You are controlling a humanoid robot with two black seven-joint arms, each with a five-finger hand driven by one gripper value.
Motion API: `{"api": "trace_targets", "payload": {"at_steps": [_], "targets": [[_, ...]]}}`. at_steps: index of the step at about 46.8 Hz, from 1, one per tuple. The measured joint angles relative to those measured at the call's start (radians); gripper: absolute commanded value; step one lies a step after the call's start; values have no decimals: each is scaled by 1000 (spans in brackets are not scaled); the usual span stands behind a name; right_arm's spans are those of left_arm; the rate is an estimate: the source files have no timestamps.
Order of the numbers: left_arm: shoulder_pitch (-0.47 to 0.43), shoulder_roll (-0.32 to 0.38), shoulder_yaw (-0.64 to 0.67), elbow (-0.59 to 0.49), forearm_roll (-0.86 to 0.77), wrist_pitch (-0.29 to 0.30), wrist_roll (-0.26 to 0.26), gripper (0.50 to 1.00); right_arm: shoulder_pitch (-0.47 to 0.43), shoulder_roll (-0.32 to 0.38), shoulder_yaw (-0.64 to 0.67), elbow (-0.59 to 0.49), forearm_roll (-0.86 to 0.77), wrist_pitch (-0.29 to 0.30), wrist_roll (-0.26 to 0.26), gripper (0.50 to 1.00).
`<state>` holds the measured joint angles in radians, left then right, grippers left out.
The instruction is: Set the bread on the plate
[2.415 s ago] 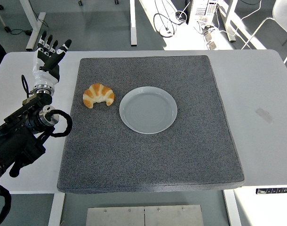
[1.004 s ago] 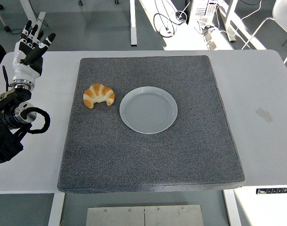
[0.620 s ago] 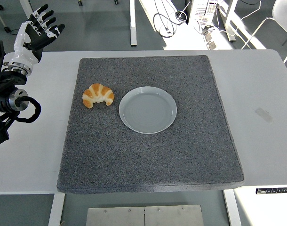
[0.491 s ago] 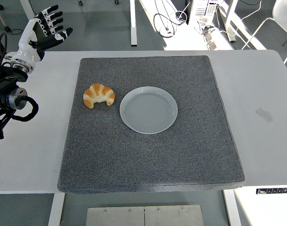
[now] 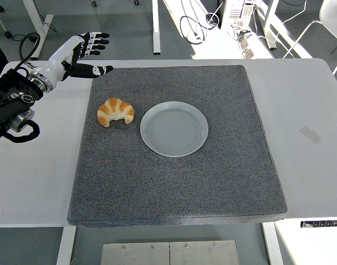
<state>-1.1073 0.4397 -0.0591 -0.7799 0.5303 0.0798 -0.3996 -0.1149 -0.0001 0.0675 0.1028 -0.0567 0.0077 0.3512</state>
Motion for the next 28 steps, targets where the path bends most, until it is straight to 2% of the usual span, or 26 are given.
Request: {"api": "trace_targets", "payload": {"at_steps": [10,22,28], "targets": [[-96,42,147,-77,17,0,92,816,0,0,0,0,0,0,0,1000],[-134,43,192,-106,175,-3,158,816,-1,0,0,0,0,0,0,1000],[-152,43,201,-106,198,-10,202,816,0,0,0,0,0,0,0,1000]]}}
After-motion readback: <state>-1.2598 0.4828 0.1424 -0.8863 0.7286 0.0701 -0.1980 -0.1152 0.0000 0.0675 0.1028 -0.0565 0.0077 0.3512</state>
